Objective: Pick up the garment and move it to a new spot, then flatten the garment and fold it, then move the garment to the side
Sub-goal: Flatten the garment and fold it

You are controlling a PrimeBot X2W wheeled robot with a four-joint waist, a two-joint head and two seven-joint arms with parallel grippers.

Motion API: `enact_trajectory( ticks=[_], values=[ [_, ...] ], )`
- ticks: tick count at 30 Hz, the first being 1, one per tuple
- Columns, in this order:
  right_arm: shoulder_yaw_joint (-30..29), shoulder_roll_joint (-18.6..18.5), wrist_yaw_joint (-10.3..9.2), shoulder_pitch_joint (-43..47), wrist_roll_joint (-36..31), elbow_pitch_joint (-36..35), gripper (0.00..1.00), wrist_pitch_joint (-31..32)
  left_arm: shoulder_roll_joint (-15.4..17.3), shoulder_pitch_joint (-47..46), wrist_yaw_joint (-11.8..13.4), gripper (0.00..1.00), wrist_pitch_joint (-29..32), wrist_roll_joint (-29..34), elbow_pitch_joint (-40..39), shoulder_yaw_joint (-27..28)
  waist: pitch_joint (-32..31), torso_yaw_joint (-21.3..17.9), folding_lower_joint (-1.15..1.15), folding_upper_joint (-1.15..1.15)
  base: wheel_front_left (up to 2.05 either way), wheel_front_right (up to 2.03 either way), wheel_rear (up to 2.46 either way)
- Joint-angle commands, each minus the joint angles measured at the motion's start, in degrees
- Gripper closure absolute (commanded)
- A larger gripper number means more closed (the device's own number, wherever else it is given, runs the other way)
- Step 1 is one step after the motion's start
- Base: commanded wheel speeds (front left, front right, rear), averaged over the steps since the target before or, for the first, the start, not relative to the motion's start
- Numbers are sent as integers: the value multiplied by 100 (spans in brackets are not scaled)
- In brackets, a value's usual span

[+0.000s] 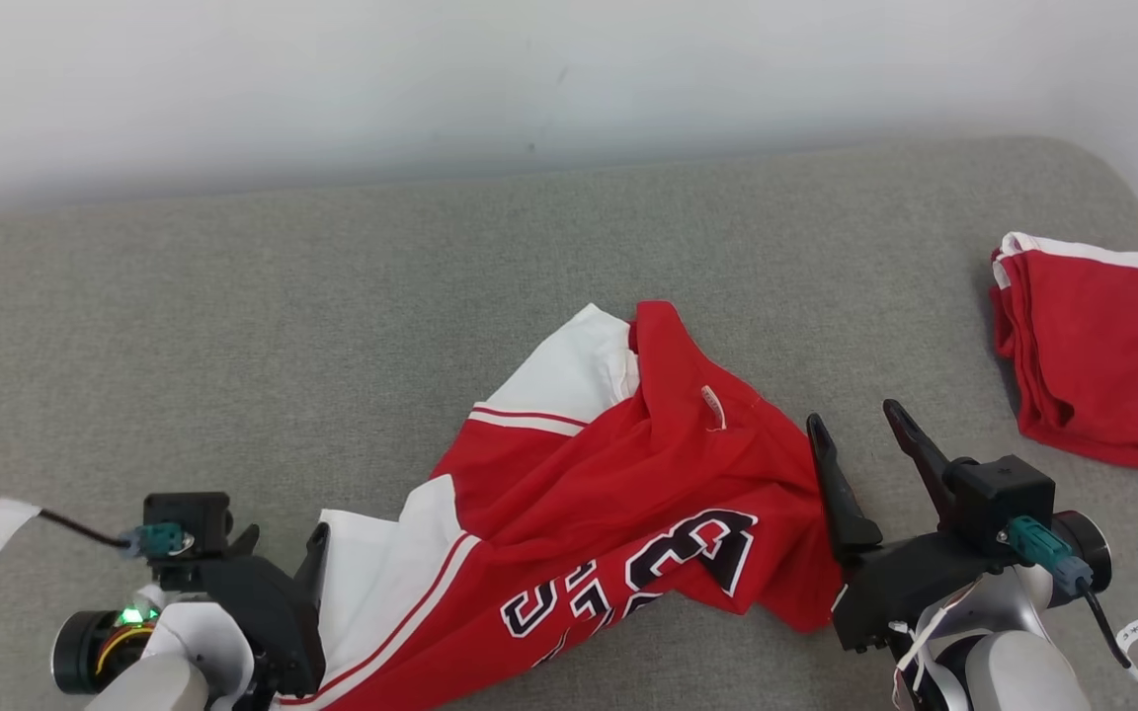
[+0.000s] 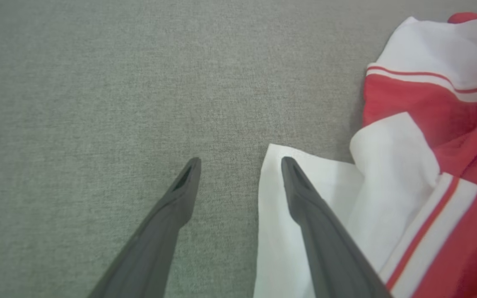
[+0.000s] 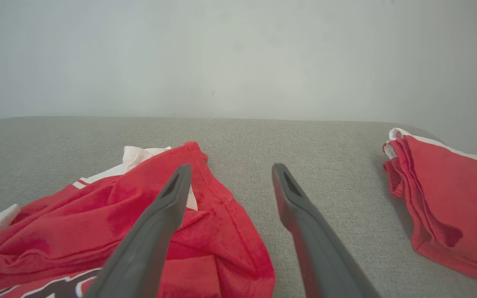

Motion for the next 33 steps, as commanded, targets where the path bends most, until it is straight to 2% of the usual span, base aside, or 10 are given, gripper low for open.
enact_trajectory(
  ticks=[1, 9, 10, 12, 13, 15, 19, 20, 24, 33],
  values=[
    [-10, -20, -14, -35, 38, -21, 0, -19, -8, -95, -20, 0, 92, 68, 93, -53, 82, -73, 0, 0, 0, 0, 0],
    [-64, -43, -14, -102, 35, 13, 0, -96, -82, -457, -78, 0, 441, 144, 400, -225, 251, -127, 0, 0, 0, 0, 0],
    [-65, -42, -14, -107, 34, 22, 0, -99, -96, -495, -97, 4, 472, 157, 433, -245, 262, -126, 0, 0, 0, 0, 0],
    [-63, -37, -14, -122, 32, 37, 0, -113, -133, -542, -149, 29, 570, 168, 493, -320, 279, -119, 0, 0, 0, 0, 0],
    [-54, -34, -14, -125, 29, 43, 0, -110, -148, -563, -147, 52, 620, 174, 520, -361, 285, -115, 0, 0, 0, 0, 0],
    [-31, -31, -14, -141, 31, 58, 0, -101, -165, -576, -173, 60, 727, 178, 573, -429, 297, -107, 0, 0, 0, 0, 0],
    [19, -80, -14, -240, 22, 64, 0, -51, -219, -561, -243, 96, 905, 166, 584, -559, 316, -75, 0, 0, 0, 0, 0],
    [33, -106, -14, -257, 14, 70, 0, -27, -229, -563, -257, 100, 930, 174, 570, -594, 325, -57, 0, 0, 0, 0, 0],
    [76, -274, -14, -492, 68, 204, 0, 276, -262, -608, -282, 100, 936, 187, 506, -646, 404, -11, 0, 0, 0, 0, 0],
    [465, -779, -14, -1846, 307, 1571, 0, 1968, -409, -770, -269, 100, 732, 299, 410, -671, 706, 198, 0, 0, 0, 0, 0]
  ],
)
